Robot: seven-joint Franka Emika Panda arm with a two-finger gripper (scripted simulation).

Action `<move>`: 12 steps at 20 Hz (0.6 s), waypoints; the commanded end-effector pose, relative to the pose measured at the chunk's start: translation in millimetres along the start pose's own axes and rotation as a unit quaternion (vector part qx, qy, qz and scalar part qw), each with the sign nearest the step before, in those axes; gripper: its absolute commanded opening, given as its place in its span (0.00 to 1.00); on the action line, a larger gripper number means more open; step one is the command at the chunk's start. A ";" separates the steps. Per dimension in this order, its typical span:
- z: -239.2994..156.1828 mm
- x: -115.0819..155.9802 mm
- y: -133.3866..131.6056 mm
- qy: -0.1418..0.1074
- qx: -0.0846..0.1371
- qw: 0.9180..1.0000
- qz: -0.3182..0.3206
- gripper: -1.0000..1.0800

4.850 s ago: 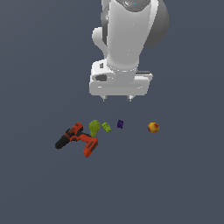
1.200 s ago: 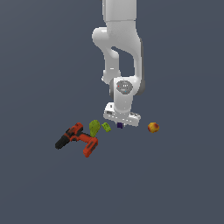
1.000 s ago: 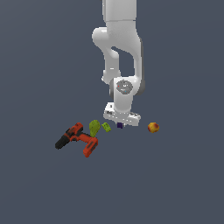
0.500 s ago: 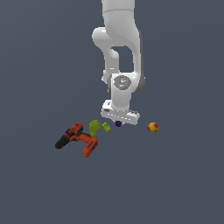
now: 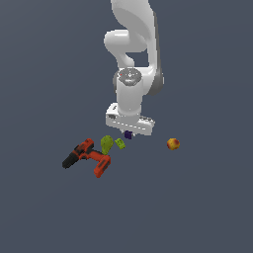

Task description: Pick up a designated object from a clutter of objects.

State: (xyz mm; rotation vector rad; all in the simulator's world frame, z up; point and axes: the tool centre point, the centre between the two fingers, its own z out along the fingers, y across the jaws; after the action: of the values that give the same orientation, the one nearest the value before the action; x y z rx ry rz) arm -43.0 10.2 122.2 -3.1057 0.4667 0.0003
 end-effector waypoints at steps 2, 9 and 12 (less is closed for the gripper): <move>-32.7 11.9 10.0 0.000 0.000 1.000 0.000 0.00; -97.4 37.0 29.8 0.000 0.001 1.000 0.000 0.00; -125.4 48.2 38.3 0.000 0.001 1.000 0.000 0.00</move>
State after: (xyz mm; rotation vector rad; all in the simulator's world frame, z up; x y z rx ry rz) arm -11.8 -34.9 232.9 -3.1046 0.4670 -0.0007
